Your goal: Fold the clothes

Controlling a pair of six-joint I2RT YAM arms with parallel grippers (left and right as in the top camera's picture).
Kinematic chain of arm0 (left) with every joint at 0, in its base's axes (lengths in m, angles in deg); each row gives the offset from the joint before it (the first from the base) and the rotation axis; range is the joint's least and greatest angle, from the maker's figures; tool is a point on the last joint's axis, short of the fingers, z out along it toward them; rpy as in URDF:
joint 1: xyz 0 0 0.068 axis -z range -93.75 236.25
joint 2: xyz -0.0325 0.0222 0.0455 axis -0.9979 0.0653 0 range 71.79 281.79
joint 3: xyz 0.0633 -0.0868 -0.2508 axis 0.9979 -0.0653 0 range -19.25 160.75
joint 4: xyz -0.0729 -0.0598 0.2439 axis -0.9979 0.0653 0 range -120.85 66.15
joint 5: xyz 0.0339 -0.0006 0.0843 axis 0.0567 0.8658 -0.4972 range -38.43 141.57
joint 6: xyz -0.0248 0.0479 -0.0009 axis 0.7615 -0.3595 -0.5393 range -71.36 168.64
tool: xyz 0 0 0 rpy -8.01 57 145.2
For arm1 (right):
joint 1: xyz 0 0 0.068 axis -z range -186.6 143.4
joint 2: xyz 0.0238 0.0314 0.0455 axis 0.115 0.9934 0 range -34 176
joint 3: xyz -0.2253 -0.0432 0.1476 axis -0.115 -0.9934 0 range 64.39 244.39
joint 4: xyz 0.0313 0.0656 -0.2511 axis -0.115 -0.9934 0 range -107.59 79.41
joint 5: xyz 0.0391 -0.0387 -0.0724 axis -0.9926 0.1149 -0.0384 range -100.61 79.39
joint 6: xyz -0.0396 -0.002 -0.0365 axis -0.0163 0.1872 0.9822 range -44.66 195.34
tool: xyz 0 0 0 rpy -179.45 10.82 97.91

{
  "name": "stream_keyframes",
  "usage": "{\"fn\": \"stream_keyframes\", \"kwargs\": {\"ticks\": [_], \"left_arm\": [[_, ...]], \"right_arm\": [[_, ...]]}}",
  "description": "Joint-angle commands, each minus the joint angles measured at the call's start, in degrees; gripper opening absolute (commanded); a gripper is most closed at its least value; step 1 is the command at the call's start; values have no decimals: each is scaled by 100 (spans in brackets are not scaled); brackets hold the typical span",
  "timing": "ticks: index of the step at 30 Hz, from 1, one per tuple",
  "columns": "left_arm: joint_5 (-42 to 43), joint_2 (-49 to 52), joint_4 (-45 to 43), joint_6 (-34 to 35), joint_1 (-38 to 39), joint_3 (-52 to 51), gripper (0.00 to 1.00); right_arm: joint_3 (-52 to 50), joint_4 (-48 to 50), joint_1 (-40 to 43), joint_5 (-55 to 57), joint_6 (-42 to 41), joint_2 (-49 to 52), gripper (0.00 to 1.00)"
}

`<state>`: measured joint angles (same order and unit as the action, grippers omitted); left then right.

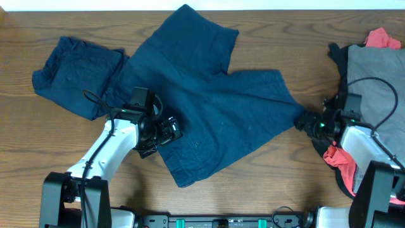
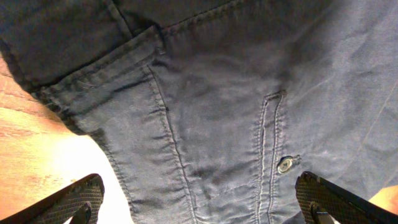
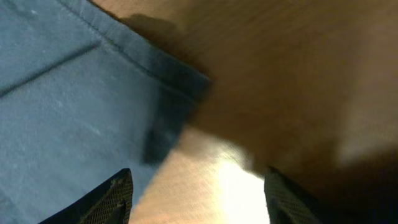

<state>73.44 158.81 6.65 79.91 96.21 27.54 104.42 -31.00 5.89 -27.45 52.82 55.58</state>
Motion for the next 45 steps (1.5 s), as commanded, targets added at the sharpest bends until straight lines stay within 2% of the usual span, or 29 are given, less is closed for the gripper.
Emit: {"fn": "stream_keyframes", "kwargs": {"ticks": [1,4,5,6,7,8,15,24,28,33,37,39,45], "left_arm": [[-162,74,39,-90,-17,-39,99],[-190,74,33,-120,-17,-39,99],[-205,74,22,-122,-17,-39,99],[-205,74,7,-122,-17,-39,99],[-203,74,-22,-122,-17,-39,99],[-203,74,-55,-122,-17,-39,99],[-199,74,-85,-120,-17,-39,99],[-157,74,323,-120,2,-39,99],[-2,74,551,-120,118,-39,98],[450,74,660,-116,415,-44,98],[426,74,389,-116,627,-44,98],[249,74,55,-122,662,-44,98],[-1132,74,-726,-463,656,-44,98]], "right_arm": [[46,345,-264,-42,-348,461,67],[46,811,-413,-369,-387,782,59],[46,953,-461,-492,-389,874,49],[46,1067,-511,-560,-411,953,34],[46,1126,-551,-573,-448,1016,9],[46,1132,-575,-568,-494,1049,1],[48,623,-348,-562,-435,638,1],[409,-975,855,350,-444,-1303,1],[437,-1484,1108,765,-439,-1912,1],[422,-1864,1102,848,-271,-1991,1],[417,-1888,1102,848,-166,-1906,1],[417,-1893,1102,848,-155,-1884,1],[417,-1954,1102,857,37,-1880,1]]}}
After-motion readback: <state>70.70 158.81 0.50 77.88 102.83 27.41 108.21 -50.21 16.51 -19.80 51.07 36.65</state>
